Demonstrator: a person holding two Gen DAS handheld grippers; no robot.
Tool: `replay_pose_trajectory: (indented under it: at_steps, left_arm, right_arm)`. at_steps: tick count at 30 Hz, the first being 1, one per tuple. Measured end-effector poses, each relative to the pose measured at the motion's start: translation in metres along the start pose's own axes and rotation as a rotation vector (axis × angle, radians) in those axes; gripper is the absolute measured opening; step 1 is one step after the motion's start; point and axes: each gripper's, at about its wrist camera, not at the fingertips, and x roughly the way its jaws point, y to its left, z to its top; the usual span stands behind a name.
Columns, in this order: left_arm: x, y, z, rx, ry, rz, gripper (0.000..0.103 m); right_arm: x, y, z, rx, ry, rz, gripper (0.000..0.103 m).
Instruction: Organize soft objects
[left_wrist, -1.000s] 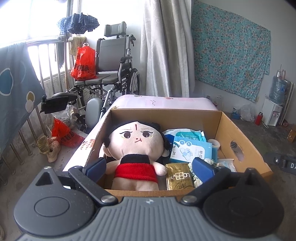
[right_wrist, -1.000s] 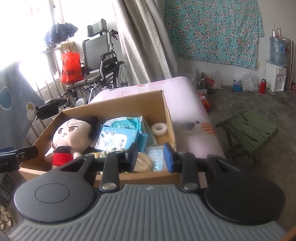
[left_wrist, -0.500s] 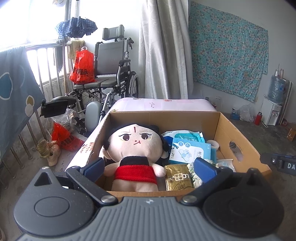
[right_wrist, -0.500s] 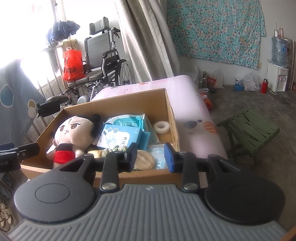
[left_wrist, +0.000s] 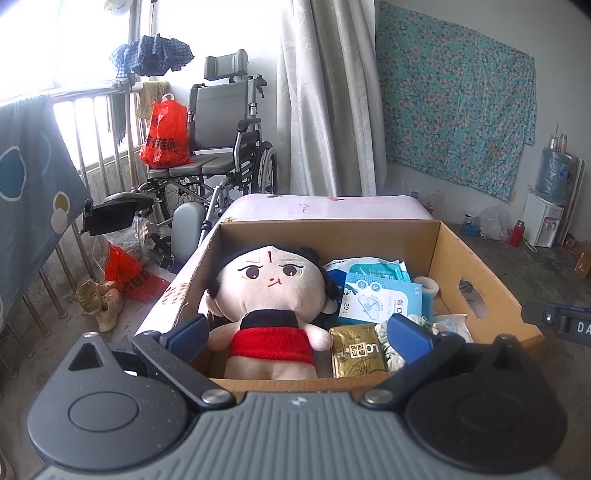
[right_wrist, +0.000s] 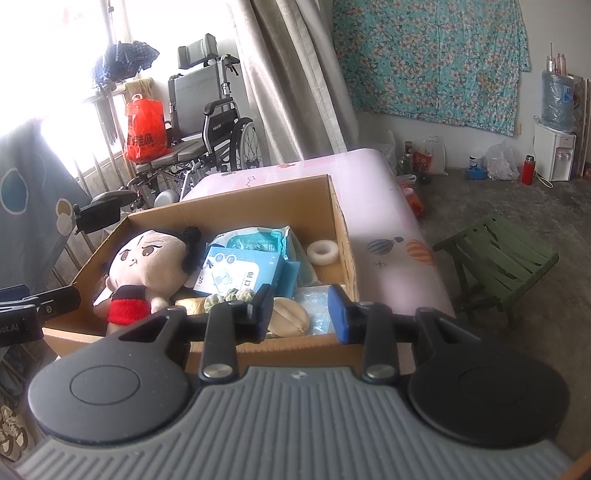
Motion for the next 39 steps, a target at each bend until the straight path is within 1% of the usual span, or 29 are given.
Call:
replay_pose_trajectory:
  at_steps: [6,12,15,39]
  left_arm:
    - [0.0009,0.0000,-0.0007,0.008,0.004,0.001,0.103]
    - [0.0032,0.0019,0.0000,0.008,0.011,0.032,0.103]
    - [0.0034,0.0023,-0.0004,0.016,0.014,0.034,0.103]
    - [0.0043,0.0035,0.0003,0.028,0.010,0.022,0.103]
  right_arm:
    - [0.0003,-0.0012,-0.0001,0.003,0.000,0.000,0.032]
    - [-0.0003,-0.0013,-0.0006,0.005,0.000,-0.001,0.032]
    - [0.0002,-0.0015,-0.0012,0.005,0.004,0.003,0.032]
    - [-0.0017,0.0040,-0.0011,0.006,0.014,0.016,0.033]
